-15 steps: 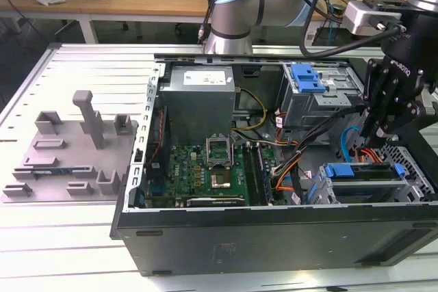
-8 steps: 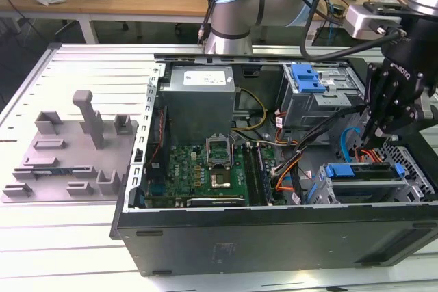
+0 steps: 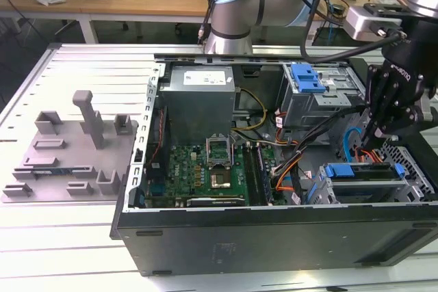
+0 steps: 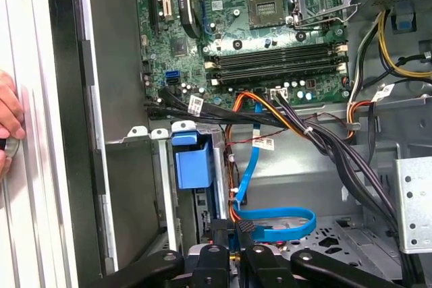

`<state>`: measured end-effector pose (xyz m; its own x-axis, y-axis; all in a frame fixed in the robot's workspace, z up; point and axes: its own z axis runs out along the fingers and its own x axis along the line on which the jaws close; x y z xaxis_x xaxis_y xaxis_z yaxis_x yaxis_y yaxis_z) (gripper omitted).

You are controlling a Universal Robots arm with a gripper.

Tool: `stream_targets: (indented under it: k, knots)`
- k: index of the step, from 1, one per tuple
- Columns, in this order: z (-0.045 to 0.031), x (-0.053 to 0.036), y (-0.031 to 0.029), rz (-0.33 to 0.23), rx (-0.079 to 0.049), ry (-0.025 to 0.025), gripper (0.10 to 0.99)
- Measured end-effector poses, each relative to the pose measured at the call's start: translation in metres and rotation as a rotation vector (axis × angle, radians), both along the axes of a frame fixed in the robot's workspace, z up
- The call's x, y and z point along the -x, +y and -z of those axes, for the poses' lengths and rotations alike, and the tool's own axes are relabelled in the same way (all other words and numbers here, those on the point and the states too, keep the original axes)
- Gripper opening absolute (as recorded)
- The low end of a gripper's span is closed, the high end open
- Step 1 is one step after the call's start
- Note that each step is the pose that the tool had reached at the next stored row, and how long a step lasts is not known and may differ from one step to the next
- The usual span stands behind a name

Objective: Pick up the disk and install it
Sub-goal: 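Insert the second disk wire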

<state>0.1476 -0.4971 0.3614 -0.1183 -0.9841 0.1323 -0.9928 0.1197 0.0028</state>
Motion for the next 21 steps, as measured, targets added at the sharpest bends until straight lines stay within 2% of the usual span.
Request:
stream_targets:
  k: [3, 5, 6, 8, 9, 10, 12, 15, 17, 19, 20, 21]
  knots:
    - [0.0, 0.0, -0.0011, 0.0, -0.006, 0.0, 0.161]
    - [0.0, 0.0009, -0.0025, 0.0, -0.021, -0.0013, 0.161]
    - [0.0, 0.0012, -0.003, 0.0, -0.032, -0.0035, 0.161]
    - [0.0, 0.0027, -0.0061, 0.0, -0.063, -0.0133, 0.161]
    - [0.0, 0.0041, -0.0079, 0.0, -0.07, -0.0165, 0.161]
    - [0.0, 0.0069, -0.0113, 0.0, -0.074, -0.0209, 0.161]
    - [0.0, 0.0095, -0.0152, 0.0, -0.076, -0.0236, 0.161]
    - [0.0, 0.0114, -0.0254, 0.0, -0.08, -0.0279, 0.161]
    - [0.0004, 0.0118, -0.0321, -0.001, -0.092, -0.0364, 0.161]
    - [0.0008, 0.0123, -0.034, -0.002, -0.099, -0.0446, 0.161]
    - [0.0011, 0.0133, -0.0353, -0.003, -0.106, -0.0545, 0.161]
    - [0.0016, 0.0143, -0.0362, -0.004, -0.11, -0.0623, 0.161]
